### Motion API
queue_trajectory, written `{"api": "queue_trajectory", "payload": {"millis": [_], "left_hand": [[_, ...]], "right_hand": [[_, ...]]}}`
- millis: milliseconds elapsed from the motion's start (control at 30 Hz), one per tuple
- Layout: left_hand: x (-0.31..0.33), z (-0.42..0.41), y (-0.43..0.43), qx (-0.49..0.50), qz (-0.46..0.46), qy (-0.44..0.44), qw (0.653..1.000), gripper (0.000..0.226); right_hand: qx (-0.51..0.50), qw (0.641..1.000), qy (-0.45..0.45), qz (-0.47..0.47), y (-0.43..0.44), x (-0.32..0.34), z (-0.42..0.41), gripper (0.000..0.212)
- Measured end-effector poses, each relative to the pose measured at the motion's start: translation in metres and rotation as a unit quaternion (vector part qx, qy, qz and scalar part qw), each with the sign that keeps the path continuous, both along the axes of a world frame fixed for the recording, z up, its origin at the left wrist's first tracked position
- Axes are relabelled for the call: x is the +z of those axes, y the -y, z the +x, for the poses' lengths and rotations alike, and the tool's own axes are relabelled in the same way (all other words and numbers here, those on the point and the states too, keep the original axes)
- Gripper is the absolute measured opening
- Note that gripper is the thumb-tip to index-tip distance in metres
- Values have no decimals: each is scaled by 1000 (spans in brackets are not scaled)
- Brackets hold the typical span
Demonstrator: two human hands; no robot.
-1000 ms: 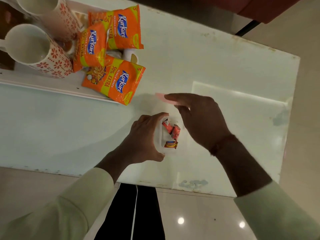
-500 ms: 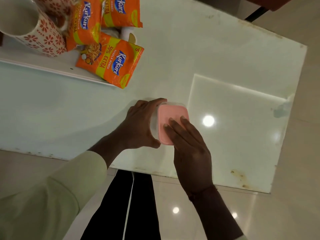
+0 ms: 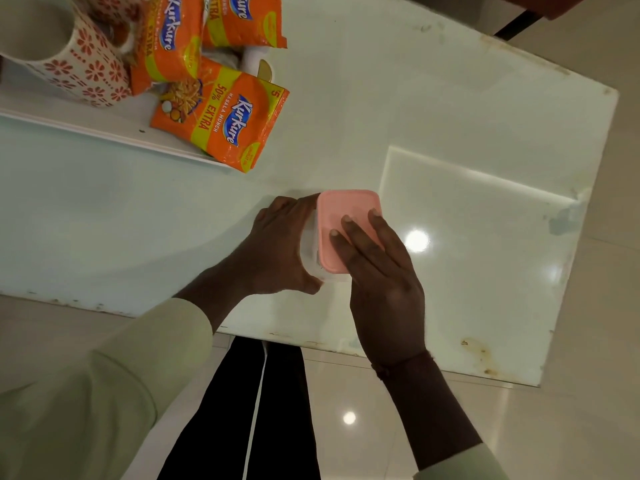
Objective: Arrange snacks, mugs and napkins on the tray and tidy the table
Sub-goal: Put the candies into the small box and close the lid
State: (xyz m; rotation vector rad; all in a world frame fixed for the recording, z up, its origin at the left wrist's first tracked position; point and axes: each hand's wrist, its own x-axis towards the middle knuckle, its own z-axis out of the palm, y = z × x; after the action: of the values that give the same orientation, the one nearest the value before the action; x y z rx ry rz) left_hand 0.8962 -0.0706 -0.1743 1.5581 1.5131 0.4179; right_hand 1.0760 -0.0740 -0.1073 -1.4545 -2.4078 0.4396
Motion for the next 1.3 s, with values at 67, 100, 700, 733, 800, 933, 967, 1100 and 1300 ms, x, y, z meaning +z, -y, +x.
{"api": "queue_trajectory", "payload": {"millis": [67,100,700,733,800,933,967,1100,1300], "left_hand": [[-1,-1,-1,-2,1,2,1000,110],[-1,-1,-1,-3,3,3,1000,110],[5,-2,-4,-21,-7,-8,1000,112],[6,-4,-5,-30,-10,-8,999,113],[9,-9,-8,-54,-38,-1,998,118],[23,-14,-16,-10,-162,84,983,118],[26,-11,-17,35,-172,107,979,108],[33,3,-17,237,-114,86,961,52],[37,25,-15,345,-92,47,933,21]], "right_hand": [[-2,1000,-2,-8,1,-3,-1,44],[-3,1000,-3,-9,3,-4,-2,43],[83,985,47,-143,12,-13,20,47],[82,984,47,-148,11,-13,20,47],[71,983,41,-161,12,-14,19,48],[60,981,43,-179,12,-10,19,50],[44,979,13,-201,12,-8,18,48],[-158,947,-200,-194,2,1,9,39],[-450,747,-350,-342,-44,-17,-15,15]]}}
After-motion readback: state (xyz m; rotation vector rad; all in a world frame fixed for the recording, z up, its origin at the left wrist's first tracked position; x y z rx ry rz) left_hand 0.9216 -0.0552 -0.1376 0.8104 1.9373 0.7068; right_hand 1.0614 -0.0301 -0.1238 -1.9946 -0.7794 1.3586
